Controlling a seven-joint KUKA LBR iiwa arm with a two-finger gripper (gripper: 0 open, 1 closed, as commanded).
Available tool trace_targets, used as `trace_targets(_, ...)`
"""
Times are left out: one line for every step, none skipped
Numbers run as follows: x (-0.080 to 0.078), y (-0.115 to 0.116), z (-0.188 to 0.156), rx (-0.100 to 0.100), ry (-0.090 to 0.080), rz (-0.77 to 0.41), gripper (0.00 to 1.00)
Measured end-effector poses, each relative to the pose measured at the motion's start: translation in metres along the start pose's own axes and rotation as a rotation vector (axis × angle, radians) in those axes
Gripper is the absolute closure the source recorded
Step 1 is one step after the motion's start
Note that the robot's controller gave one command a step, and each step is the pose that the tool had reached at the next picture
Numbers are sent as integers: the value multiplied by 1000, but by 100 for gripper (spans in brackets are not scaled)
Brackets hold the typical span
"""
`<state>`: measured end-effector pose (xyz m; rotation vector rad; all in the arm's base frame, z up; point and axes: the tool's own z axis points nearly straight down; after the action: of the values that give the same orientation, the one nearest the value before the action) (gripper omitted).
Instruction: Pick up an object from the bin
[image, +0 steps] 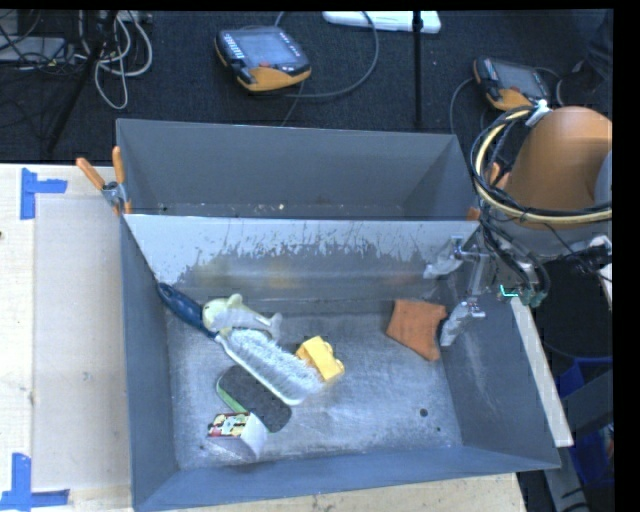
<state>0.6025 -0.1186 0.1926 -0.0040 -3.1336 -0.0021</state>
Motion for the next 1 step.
trace_targets(-2, 0, -5, 1, -8, -2, 0)
